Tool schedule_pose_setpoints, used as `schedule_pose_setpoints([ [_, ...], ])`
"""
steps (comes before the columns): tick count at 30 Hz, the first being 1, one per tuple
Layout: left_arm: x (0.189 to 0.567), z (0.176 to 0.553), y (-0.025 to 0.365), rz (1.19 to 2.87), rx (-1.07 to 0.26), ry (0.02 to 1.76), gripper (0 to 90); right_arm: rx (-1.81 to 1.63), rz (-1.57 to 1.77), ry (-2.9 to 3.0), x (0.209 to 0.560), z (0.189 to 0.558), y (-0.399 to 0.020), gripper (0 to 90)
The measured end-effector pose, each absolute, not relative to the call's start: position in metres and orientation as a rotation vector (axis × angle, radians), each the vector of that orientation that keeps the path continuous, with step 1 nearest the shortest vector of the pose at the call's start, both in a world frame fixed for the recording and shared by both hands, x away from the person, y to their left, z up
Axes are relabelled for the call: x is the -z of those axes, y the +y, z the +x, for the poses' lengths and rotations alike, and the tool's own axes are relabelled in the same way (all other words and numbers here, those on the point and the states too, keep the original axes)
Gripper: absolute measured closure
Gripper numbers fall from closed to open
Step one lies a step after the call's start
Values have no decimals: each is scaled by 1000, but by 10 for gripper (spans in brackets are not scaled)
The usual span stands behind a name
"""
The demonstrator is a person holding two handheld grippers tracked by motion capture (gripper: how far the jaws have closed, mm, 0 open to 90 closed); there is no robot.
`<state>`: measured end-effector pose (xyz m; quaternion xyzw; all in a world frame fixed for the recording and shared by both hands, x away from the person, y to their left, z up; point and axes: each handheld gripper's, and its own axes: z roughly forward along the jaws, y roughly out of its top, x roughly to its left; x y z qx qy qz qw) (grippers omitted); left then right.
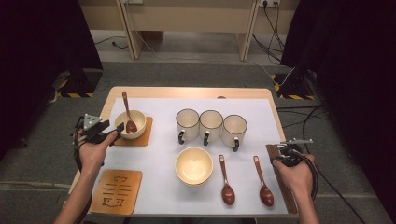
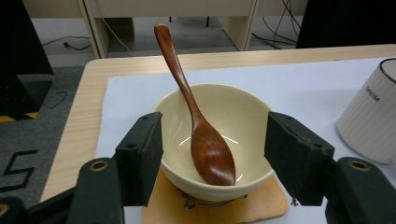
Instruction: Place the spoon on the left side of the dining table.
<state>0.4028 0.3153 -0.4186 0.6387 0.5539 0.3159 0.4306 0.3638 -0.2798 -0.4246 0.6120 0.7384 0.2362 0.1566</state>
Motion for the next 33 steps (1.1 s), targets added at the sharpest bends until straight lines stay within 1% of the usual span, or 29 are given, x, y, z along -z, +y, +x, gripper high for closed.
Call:
schedule_pose_setpoints([
  [14,421,402,318,1582,-762,1395,364,-546,1860,2228,444,375,-289,708],
  [33,422,402,314,1591,-746,1387,365,-441,1864,2267,450,387,-276,719],
])
